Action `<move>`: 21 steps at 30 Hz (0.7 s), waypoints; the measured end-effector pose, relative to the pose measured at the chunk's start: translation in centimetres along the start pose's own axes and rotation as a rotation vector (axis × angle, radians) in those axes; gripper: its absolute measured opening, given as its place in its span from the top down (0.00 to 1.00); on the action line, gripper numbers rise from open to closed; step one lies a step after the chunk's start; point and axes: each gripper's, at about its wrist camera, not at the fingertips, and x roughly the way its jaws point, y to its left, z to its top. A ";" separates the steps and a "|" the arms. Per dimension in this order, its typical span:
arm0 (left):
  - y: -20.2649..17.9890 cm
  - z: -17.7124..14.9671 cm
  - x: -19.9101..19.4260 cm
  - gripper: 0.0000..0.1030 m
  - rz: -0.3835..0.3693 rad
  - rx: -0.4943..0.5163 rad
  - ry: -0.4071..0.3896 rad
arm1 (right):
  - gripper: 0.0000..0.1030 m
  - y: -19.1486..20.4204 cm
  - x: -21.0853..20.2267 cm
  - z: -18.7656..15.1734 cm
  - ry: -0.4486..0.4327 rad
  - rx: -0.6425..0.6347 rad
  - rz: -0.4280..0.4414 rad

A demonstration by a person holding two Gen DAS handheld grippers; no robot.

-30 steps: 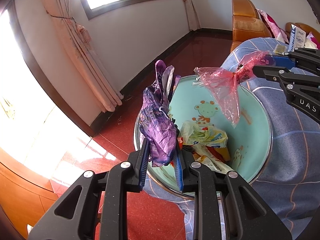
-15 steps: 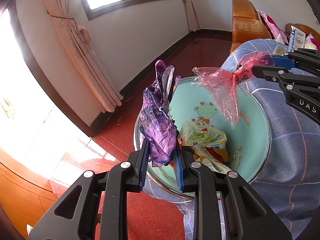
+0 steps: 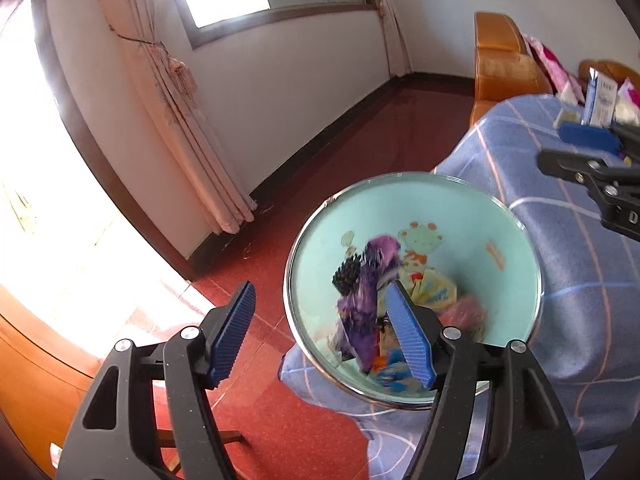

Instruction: Collect trash

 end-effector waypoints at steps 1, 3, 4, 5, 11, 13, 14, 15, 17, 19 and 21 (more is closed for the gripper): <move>0.0 0.1 -0.4 0.28 0.002 -0.006 -0.013 | 0.47 -0.3 -0.4 -0.1 -0.003 0.017 0.000; 0.0 0.4 -1.1 0.24 0.001 -0.019 -0.040 | 0.46 -1.1 -1.7 -0.3 -0.022 0.053 -0.012; 0.0 0.5 -1.4 0.22 -0.006 -0.025 -0.049 | 0.45 -1.2 -2.3 -0.3 -0.031 0.063 -0.020; -0.1 0.6 -1.6 0.21 -0.012 -0.030 -0.057 | 0.43 -1.4 -3.3 -0.4 -0.050 0.076 -0.026; -0.5 1.2 -3.7 0.19 -0.049 -0.067 -0.115 | 0.41 -1.3 -7.0 -0.7 -0.122 0.101 -0.050; -0.5 1.3 -4.2 0.18 -0.056 -0.069 -0.129 | 0.41 -1.1 -7.9 -0.9 -0.139 0.103 -0.061; -0.5 1.3 -4.5 0.18 -0.056 -0.072 -0.137 | 0.41 -1.0 -8.3 -1.0 -0.144 0.104 -0.064; -0.5 1.4 -4.8 0.18 -0.056 -0.074 -0.143 | 0.41 -1.0 -8.5 -1.0 -0.146 0.105 -0.063; -0.5 1.6 -5.3 0.17 -0.058 -0.077 -0.156 | 0.41 -1.0 -9.0 -1.1 -0.151 0.105 -0.069; -0.3 1.7 -5.6 0.16 -0.059 -0.081 -0.168 | 0.41 -1.2 -9.4 -1.2 -0.157 0.108 -0.078; -0.3 1.8 -5.9 0.16 -0.064 -0.084 -0.176 | 0.40 -1.4 -9.8 -1.3 -0.162 0.121 -0.078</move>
